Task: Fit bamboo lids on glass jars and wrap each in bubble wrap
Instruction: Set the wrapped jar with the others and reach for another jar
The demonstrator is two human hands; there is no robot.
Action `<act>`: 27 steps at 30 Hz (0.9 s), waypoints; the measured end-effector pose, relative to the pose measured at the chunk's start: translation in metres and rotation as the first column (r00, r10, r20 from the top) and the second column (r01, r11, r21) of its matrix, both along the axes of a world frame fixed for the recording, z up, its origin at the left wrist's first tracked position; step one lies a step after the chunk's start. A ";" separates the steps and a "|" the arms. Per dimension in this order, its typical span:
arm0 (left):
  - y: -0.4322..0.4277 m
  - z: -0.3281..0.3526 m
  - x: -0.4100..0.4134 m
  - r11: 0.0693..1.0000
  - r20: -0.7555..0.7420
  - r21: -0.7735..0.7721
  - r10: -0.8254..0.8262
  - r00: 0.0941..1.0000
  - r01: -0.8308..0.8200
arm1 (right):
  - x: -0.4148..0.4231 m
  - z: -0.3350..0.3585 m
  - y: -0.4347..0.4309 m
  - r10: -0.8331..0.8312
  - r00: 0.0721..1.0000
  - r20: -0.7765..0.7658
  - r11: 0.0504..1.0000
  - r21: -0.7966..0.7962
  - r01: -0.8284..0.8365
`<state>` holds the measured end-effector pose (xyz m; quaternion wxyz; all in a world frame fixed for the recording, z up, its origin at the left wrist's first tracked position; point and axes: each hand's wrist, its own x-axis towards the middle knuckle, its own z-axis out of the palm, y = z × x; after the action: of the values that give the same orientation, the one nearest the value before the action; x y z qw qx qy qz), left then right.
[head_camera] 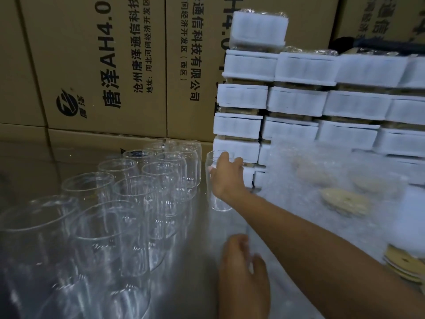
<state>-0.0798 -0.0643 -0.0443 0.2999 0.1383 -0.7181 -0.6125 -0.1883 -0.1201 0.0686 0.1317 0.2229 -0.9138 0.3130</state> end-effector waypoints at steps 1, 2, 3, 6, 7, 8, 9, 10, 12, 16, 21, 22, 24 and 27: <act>-0.001 0.000 0.001 0.997 -0.031 0.014 0.070 0.997 -0.070 | 0.010 0.002 0.004 0.020 1.000 -0.019 1.000 -0.009 -0.020; -0.001 0.006 0.007 0.992 -0.042 0.005 0.124 0.991 -0.124 | 0.020 0.005 0.010 0.039 0.999 -0.033 0.999 -0.024 -0.040; -0.002 0.012 0.013 0.986 -0.048 -0.007 0.167 0.985 -0.167 | 0.030 0.009 0.016 0.060 0.997 -0.044 0.997 -0.041 -0.062; -0.003 0.028 0.027 0.960 -0.109 -0.063 0.264 0.958 -0.272 | 0.060 0.022 0.044 0.141 0.989 -0.043 0.986 -0.082 -0.144; -0.001 0.037 0.034 0.953 -0.121 -0.095 0.275 0.954 -0.287 | 0.071 0.026 0.054 0.167 0.985 -0.038 0.981 -0.092 -0.170; 0.000 0.043 0.039 0.947 -0.137 -0.112 0.285 0.949 -0.301 | 0.081 0.030 0.065 0.196 0.980 -0.038 0.975 -0.097 -0.199; 0.002 0.050 0.045 0.941 -0.159 -0.116 0.298 0.941 -0.317 | 0.091 0.033 0.077 0.226 0.973 -0.043 0.968 -0.103 -0.229; 0.005 0.057 0.051 0.936 -0.188 -0.123 0.304 0.934 -0.330 | 0.101 0.036 0.089 0.256 0.965 -0.053 0.958 -0.117 -0.260; 0.010 0.068 0.061 0.934 -0.245 -0.128 0.295 0.924 -0.332 | 0.119 0.041 0.116 0.312 0.947 -0.073 0.934 -0.162 -0.320; 0.028 0.081 0.079 0.959 -0.278 -0.175 0.169 0.946 -0.222 | 0.148 0.048 0.178 0.449 0.891 -0.062 0.848 -0.286 -0.447; 0.062 0.078 0.088 0.978 -0.252 -0.207 -0.073 0.965 0.019 | 0.158 0.027 0.243 0.531 0.846 -0.042 0.730 -0.485 -0.482; 0.070 0.075 0.087 0.979 -0.247 -0.196 -0.109 0.963 0.061 | 0.157 0.021 0.254 0.528 0.848 -0.045 0.711 -0.522 -0.471; 0.087 0.070 0.083 0.976 -0.242 -0.191 -0.149 0.959 0.104 | 0.153 0.011 0.276 0.544 0.837 -0.062 0.659 -0.586 -0.472; 0.110 0.064 0.076 0.976 -0.258 -0.153 -0.190 0.947 0.154 | 0.139 -0.004 0.310 0.539 0.840 -0.067 0.609 -0.658 -0.443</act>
<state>-0.0035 0.0459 0.0198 0.3493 -0.0301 -0.7183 -0.6010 -0.0489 0.1896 0.0650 0.0459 0.3830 -0.6564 0.6483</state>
